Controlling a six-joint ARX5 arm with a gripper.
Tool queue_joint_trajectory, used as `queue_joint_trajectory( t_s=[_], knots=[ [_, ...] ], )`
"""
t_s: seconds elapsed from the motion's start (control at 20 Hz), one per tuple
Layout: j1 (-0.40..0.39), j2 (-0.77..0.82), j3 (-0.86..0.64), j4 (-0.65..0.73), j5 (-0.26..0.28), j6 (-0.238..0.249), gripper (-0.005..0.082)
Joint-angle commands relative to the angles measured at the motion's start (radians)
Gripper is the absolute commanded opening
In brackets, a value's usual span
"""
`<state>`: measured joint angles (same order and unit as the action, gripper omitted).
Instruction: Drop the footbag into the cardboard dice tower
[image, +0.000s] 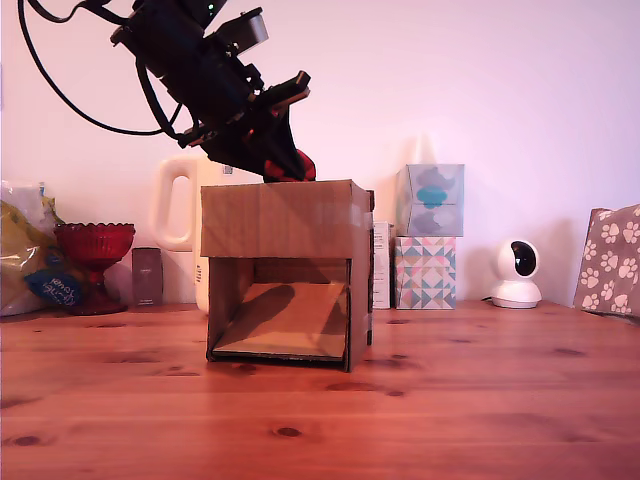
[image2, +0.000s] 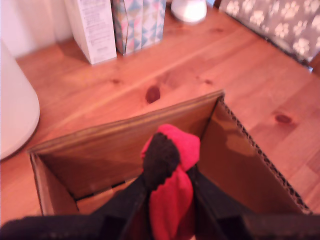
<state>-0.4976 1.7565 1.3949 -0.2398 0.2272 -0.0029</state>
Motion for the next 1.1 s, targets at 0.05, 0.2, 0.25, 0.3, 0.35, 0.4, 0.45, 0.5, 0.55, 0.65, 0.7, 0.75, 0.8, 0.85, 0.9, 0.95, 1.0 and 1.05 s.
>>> queue_joint_trajectory(
  t_s=[0.05,0.2,0.25,0.3,0.35,0.4,0.45,0.5,0.55,0.65,0.7,0.75,0.8,0.85,0.9,0.95,1.0,1.05],
  knots=[
    [-0.002,-0.001,0.030,-0.002,0.002,0.018,0.0355],
    [-0.002,-0.001,0.083,-0.068,-0.003,0.030,0.0754],
    [-0.003,-0.005,0.098,-0.090,-0.002,0.030,0.0744],
    [-0.003,-0.007,0.115,-0.114,-0.001,0.030,0.0743],
    [-0.003,-0.011,0.131,-0.149,0.000,0.031,0.0742],
    [-0.003,-0.021,0.136,-0.180,0.002,0.031,0.0724],
    [-0.003,-0.031,0.136,-0.210,0.004,0.031,0.0655],
    [-0.003,-0.045,0.136,-0.257,0.018,0.040,0.0518],
    [-0.003,-0.056,0.136,-0.303,0.028,0.049,0.0306],
    [-0.003,-0.079,0.134,-0.375,0.057,0.075,-0.0017],
    [-0.003,-0.092,0.127,-0.396,0.073,0.082,-0.0001],
    [-0.003,-0.113,0.108,-0.395,0.087,0.082,-0.0026],
    [-0.003,-0.143,0.067,-0.366,0.088,0.083,-0.0024],
    [-0.003,-0.181,0.010,-0.315,0.087,0.083,-0.0024],
    [-0.002,-0.229,-0.061,-0.269,0.087,0.082,-0.0024],
    [-0.002,-0.273,-0.138,-0.200,0.087,0.081,-0.0024],
    [-0.001,-0.323,-0.219,-0.139,0.085,0.079,-0.0024],
    [0.003,-0.370,-0.298,-0.072,0.083,0.071,-0.0024]
  ],
)
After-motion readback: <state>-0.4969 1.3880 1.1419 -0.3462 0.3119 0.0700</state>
